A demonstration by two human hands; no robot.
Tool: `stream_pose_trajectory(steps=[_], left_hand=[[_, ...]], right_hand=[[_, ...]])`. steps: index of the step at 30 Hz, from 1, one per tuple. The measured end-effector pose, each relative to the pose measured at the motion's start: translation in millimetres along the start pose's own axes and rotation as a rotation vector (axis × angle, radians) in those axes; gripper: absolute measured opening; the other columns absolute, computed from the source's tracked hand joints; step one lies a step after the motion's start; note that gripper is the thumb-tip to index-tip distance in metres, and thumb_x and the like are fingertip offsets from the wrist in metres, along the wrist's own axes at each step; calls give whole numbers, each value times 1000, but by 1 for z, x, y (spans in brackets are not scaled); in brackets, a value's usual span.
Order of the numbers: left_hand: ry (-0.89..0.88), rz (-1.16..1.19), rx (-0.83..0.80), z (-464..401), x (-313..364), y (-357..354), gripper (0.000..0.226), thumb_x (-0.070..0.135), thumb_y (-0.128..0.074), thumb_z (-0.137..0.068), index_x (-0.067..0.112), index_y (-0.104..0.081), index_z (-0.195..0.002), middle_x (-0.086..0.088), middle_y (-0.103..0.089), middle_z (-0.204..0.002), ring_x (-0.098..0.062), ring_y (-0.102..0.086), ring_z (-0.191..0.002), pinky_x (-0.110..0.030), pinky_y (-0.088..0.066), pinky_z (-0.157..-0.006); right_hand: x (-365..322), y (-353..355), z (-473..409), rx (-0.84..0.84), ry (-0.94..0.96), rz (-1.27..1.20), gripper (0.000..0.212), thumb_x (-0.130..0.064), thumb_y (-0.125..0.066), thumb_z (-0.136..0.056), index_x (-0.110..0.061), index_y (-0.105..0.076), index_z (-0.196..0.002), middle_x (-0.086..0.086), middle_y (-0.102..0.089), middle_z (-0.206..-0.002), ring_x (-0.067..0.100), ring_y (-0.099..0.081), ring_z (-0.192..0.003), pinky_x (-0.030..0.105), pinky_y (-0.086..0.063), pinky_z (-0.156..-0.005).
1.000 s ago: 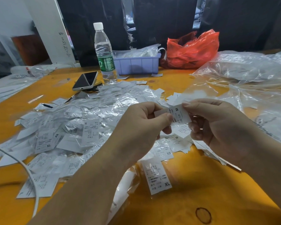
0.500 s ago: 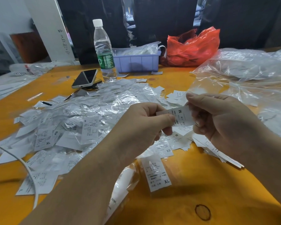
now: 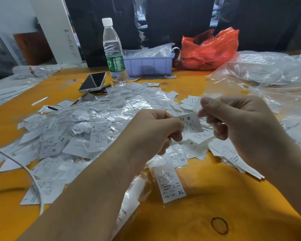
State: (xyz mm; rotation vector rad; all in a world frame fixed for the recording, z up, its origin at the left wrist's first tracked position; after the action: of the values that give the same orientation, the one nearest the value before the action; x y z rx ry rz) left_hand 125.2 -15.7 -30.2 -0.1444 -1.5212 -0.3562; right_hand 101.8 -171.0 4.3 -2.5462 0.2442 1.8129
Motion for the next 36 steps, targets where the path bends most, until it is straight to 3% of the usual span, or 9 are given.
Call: stream_pose_trajectory(steps=[6,9,13,19,22,27,36], left_hand=[[33,91,-46,0,0,-4,9,6,-62,-87,4,-63,-79,-2,-57,-54,-10,-38,-41,-17,-30,-39],[23,115,-70,1,2,-7,9,5,-62,-88,4,-62,-79,-1,-57,-53,-10,-37,-42,-17,-30,-38],[19,125,-68,1,3,-7,9,5,-61,-88,4,-62,-79,-1,-57,-54,-10,-37,-42,-17,-29,-38],[12,130,-65,2,4,-7,13,4,-61,-88,6,-62,-75,-1,-57,-53,-9,-38,-42,-16,-29,-38],[9,124,-62,2,5,-7,12,4,-61,-88,5,-62,-76,-2,-57,-54,-10,-38,-42,-16,-29,-38],[6,111,-62,3,5,-6,11,4,-60,-89,5,-62,-78,-2,-57,-54,-10,-37,-42,-17,-29,-37],[10,93,-58,2,4,-5,10,4,-60,-89,4,-63,-79,-2,-57,-54,-10,-37,-42,-16,-30,-37]], right_hand=[[-15,1,2,37,170,171,24,-30,-63,-88,-14,-71,-72,-19,-56,-45,-4,-54,-45,6,-38,-47],[-14,2,2,45,193,212,25,-30,-61,-90,-16,-70,-71,-15,-51,-39,1,-48,-37,8,-38,-47],[-12,1,2,42,189,238,30,-37,-61,-89,-20,-70,-66,2,-47,-40,7,-37,-38,22,-38,-44],[-7,0,0,15,156,204,32,-36,-64,-87,-13,-71,-66,-1,-48,-44,8,-39,-41,16,-35,-42],[-2,2,-2,28,115,168,26,-29,-65,-89,-18,-70,-66,-11,-56,-45,2,-49,-42,9,-37,-46],[6,8,-5,68,40,129,23,-30,-67,-88,-18,-73,-70,-12,-62,-53,0,-54,-48,22,-37,-57],[9,8,-5,68,2,126,25,-32,-67,-87,-17,-73,-68,-11,-62,-54,0,-54,-51,24,-37,-59]])
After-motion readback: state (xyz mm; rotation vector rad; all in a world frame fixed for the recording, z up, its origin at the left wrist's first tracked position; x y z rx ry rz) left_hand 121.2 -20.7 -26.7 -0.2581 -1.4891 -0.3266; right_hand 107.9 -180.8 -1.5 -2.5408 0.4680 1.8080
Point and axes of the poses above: each hand's wrist, its own z-axis away from the middle knuckle, its own y-axis out of the back of the hand, x = y × z, the point moved 9 cm from there along -z, towards the middle knuckle
